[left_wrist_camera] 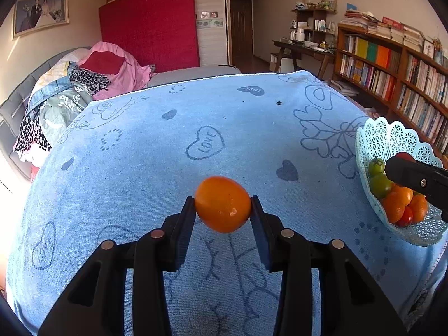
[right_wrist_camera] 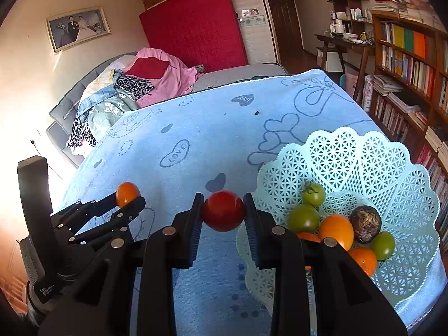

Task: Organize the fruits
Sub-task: 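Carry the small orange with the left tool while the right tool carries the red tomato to the basket, then open the right tool over the basket while the left tool lowers the orange into it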

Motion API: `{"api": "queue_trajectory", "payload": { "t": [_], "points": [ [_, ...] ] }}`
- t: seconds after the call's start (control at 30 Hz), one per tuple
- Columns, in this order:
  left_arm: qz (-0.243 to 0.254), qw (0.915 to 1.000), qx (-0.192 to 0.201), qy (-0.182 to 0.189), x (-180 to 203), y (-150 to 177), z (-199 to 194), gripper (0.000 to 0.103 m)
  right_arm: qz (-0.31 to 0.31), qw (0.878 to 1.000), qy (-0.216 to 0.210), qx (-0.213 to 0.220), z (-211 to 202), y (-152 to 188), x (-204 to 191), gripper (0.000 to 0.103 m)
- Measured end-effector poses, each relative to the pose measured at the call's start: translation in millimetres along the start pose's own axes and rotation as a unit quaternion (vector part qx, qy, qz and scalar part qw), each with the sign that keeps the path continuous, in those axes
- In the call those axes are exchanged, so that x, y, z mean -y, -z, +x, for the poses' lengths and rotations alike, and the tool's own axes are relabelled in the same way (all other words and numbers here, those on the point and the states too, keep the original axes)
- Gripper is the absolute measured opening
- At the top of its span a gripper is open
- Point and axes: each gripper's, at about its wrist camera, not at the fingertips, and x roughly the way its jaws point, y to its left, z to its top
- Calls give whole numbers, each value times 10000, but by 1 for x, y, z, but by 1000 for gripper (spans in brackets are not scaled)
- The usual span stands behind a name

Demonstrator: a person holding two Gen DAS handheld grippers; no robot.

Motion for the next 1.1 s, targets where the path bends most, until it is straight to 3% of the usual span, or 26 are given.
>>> {"api": "queue_trajectory", "payload": {
  "t": [0.37,0.87,0.97,1.1],
  "points": [
    [335,9988,4,363,43,-7,-7,40,732,9968,287,129,-16,-6,74,30],
    [641,9905,-79,1215,90,-23,-7,40,956,9949,323,57,2,-10,98,31],
    [684,9886,-115,1333,98,-26,-4,40,1112,9931,328,201,-3,-10,103,65],
    [777,9858,-132,1486,111,-29,0,40,1179,9915,420,346,-11,-8,111,65]
  ]
}}
